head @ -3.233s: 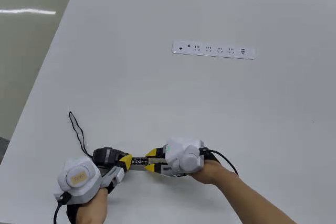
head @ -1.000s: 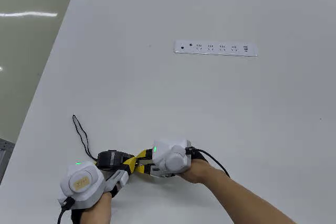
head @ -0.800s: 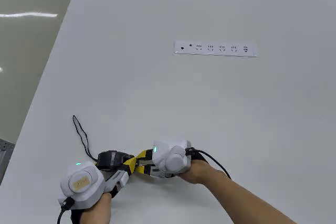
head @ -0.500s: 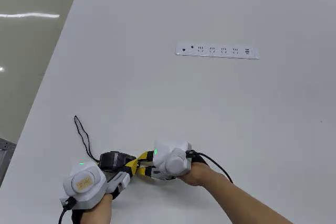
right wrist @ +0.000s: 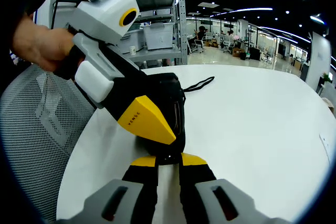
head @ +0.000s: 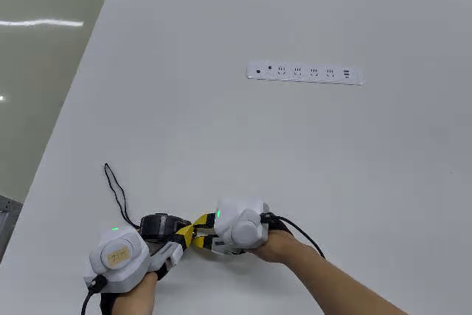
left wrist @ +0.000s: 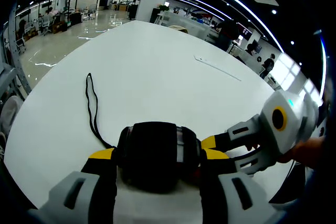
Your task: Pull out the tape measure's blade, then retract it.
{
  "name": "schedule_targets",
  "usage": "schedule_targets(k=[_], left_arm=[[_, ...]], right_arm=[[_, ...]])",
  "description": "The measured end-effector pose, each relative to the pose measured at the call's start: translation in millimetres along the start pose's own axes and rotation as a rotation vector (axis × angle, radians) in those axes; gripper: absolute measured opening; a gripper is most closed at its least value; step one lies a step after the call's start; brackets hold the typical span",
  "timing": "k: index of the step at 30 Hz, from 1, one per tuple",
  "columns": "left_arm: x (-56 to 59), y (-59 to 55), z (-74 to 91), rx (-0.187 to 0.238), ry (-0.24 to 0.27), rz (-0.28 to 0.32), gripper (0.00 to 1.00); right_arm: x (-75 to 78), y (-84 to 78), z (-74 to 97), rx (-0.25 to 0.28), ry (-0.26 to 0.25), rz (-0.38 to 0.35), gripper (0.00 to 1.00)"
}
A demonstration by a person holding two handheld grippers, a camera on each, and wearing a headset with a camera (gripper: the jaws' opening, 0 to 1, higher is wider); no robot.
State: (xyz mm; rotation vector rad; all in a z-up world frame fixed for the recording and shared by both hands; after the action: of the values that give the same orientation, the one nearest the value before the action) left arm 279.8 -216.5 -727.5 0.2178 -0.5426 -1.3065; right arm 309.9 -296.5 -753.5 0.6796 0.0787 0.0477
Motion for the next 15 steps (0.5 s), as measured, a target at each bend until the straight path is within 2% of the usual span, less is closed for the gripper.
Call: schedule_targets(k=[8, 15], left_arm=[[0.3, 0.3, 2.1, -0.004, 0.001, -0.036, 0.61], [0.0, 0.6, 4.5, -0.003, -0.005, -0.043, 0.61]], right_arm=[[-2.1, 0.1, 0.2, -0.007, -0.008, -0.008, 0.14], [-3.4, 0.1, 0.0, -0.007, -0.011, -0.018, 0.14]])
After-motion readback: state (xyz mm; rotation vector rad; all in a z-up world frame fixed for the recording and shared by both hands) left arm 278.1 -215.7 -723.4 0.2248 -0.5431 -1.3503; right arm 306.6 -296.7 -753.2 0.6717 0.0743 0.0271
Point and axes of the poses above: the centre of the closed fingertips' face, and the gripper's own axes: z roughly backward along the fingers, x roughly to its right, y roughly out of its top, the point moved 4 cm from there along z, roughly backward along the fingers, and after that the axes turned 15 degrees about -x, right-handed, at the moved point
